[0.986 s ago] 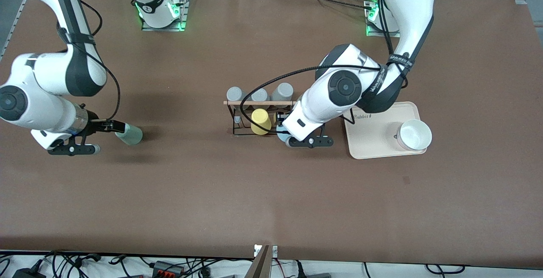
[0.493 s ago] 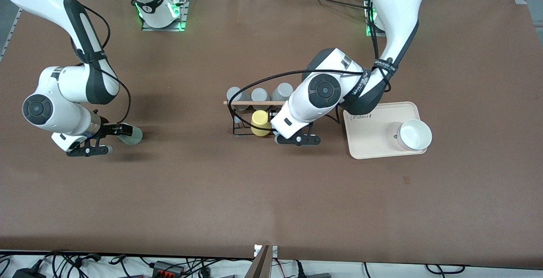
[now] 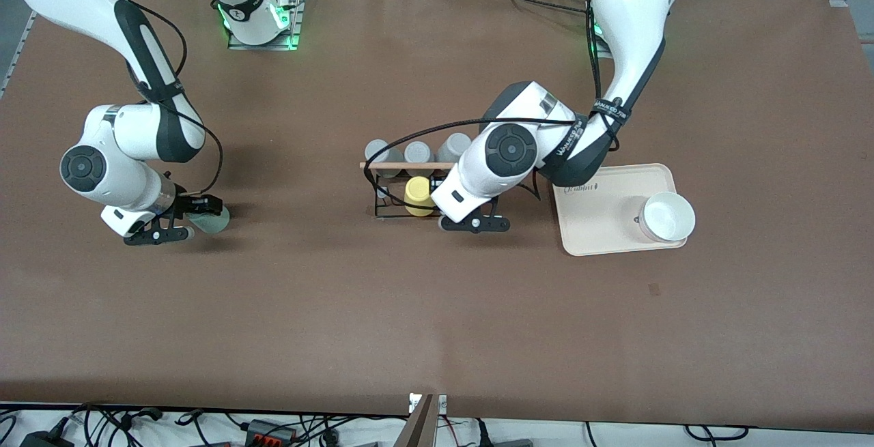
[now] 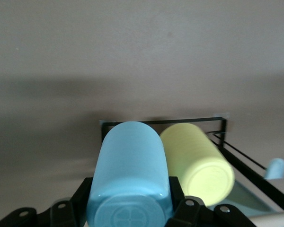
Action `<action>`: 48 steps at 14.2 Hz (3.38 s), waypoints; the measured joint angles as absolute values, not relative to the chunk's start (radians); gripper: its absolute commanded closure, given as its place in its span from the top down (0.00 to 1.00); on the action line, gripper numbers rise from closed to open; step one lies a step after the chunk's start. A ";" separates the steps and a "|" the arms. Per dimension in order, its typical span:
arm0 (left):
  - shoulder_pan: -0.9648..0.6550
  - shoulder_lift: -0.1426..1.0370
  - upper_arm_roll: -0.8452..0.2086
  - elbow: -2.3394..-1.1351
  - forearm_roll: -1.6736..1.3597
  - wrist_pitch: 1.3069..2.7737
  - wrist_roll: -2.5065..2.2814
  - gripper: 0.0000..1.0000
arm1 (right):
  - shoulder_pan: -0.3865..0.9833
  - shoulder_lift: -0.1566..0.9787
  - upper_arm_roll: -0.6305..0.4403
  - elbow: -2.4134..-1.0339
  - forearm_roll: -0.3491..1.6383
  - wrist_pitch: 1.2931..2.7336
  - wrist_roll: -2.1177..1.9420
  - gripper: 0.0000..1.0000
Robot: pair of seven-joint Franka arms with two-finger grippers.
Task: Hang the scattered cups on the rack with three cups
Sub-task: 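Hang the blue cup on the rack while the right gripper grasps the teal cup, then withdraw the left gripper while the right gripper carries the teal cup to the rack, then hang the teal cup on the rack peg beside the yellow cup with the right gripper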
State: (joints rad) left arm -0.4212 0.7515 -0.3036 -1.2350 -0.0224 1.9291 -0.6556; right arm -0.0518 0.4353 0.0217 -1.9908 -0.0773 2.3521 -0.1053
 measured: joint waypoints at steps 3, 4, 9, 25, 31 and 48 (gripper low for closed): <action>-0.433 0.773 -0.304 -1.236 0.020 1.929 -0.664 1.00 | -0.053 0.431 0.022 -1.991 -0.077 2.352 -0.127 0.42; -0.433 0.777 -0.303 -1.236 0.021 1.929 -0.667 1.00 | -0.054 0.431 0.022 -1.991 -0.077 2.352 -0.127 0.41; -0.343 0.736 -0.290 -1.201 0.039 1.916 -0.677 1.00 | -0.041 0.416 0.035 -1.926 -0.077 2.290 -0.125 0.39; 0.100 0.227 -0.319 -1.565 0.040 1.748 -0.346 1.00 | 0.387 0.455 0.050 -1.463 -0.012 1.860 0.502 0.39; 0.125 0.132 -0.331 -1.658 0.040 1.733 -0.345 1.00 | 0.503 0.489 0.050 -1.398 -0.010 1.868 0.730 0.39; 0.163 0.198 -0.334 -1.503 0.076 1.606 -0.218 1.00 | 0.582 0.656 0.047 -1.383 -0.009 1.981 0.814 1.00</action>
